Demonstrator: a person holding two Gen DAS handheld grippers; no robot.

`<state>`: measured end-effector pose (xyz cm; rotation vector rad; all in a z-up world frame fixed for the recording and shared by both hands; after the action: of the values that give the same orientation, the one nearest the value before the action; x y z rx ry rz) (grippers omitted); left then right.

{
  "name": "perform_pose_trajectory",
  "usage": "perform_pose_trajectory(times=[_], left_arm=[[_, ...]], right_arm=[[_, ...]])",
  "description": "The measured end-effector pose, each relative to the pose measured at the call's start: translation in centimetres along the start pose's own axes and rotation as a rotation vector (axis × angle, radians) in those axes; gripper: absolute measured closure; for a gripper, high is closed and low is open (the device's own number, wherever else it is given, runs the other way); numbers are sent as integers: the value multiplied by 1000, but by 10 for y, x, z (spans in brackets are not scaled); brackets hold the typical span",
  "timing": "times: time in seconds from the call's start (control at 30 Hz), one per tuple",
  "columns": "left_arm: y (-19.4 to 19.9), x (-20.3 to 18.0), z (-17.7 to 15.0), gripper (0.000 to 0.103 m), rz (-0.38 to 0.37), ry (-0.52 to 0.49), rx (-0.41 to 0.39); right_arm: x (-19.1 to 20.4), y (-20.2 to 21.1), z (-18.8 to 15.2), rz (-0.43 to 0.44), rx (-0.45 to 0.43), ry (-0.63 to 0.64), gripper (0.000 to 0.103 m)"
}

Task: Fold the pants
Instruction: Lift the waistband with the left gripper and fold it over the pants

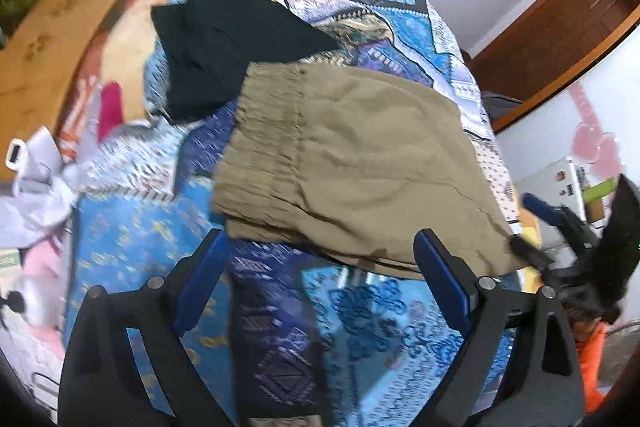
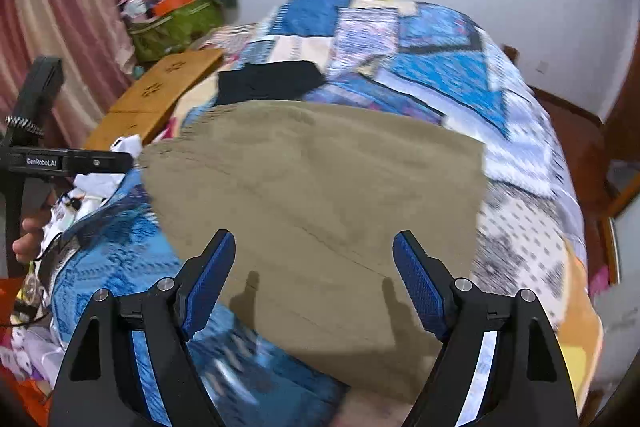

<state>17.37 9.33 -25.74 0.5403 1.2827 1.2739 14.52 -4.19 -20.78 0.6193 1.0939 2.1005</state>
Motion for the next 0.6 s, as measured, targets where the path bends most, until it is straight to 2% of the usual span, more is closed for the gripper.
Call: perform_pose_trajectory(times=[0.17,0.27,0.37,0.47,0.6], left_arm=[[-19,1,-8,9,-94,81,85],[-29,7,-10,9,-155,150,134],[-34,10,-8,6,-196,193,150],[-42,14,-5,4,-254,251,171],[-49,19,9,3,-297,307,161]], right_arm=[[8,-37,-10,-11,103,54,23],[0,-41,-15,49,120,-4,23],[-5,-44,-17,104,134,-48,22],[-4,-47,-21,111,123,-47,20],[1,-46,-22,126,119,-53,18]])
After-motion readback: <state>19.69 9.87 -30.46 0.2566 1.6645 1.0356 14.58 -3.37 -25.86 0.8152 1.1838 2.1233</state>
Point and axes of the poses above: each gripper's, at about its wrist camera, not at the fingertips, and y roughly against the way its jaws point, x to its left, z to its top, the point moved 7 cm from there along -y, roughly the way its jaws point, and after that the axes turned 6 degrees about x, right-handed, at the moved point
